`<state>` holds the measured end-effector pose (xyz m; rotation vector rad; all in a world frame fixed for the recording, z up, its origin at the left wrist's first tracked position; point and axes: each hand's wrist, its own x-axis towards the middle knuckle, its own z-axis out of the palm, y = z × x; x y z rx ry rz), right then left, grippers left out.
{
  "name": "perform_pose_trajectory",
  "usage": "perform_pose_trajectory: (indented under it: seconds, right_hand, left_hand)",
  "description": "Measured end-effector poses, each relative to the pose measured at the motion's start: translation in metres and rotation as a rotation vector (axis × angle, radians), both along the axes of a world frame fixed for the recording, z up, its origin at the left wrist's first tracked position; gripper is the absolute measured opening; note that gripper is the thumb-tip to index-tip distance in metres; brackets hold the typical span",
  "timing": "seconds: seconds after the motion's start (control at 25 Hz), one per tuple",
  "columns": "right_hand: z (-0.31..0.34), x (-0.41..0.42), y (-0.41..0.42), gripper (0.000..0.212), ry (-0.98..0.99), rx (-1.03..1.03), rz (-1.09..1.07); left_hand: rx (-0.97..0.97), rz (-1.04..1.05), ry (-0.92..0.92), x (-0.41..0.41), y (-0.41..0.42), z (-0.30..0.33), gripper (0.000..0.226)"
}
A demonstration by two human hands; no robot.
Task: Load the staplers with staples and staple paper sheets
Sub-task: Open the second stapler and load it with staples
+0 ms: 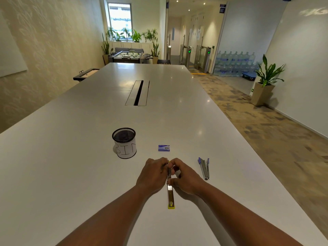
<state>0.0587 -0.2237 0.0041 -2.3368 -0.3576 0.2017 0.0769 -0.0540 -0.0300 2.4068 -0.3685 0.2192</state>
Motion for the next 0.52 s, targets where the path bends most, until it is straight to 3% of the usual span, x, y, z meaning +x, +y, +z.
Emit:
perform_pose_trajectory:
  seconds: [0.16,0.52]
  right_hand:
    - [-0.0014,-0.0021,-0.0001,0.052,0.014,0.015,-0.024]
    - [-0.001,-0.0032,0.0002,0.038,-0.022,0.025,-0.025]
  left_hand:
    - [-0.027,0.016,0.007,-0.0011,0.0003,0.0015,0.017]
    - [-0.045,0.02,0.021,-0.0058,-0.002,0.0071,0.019]
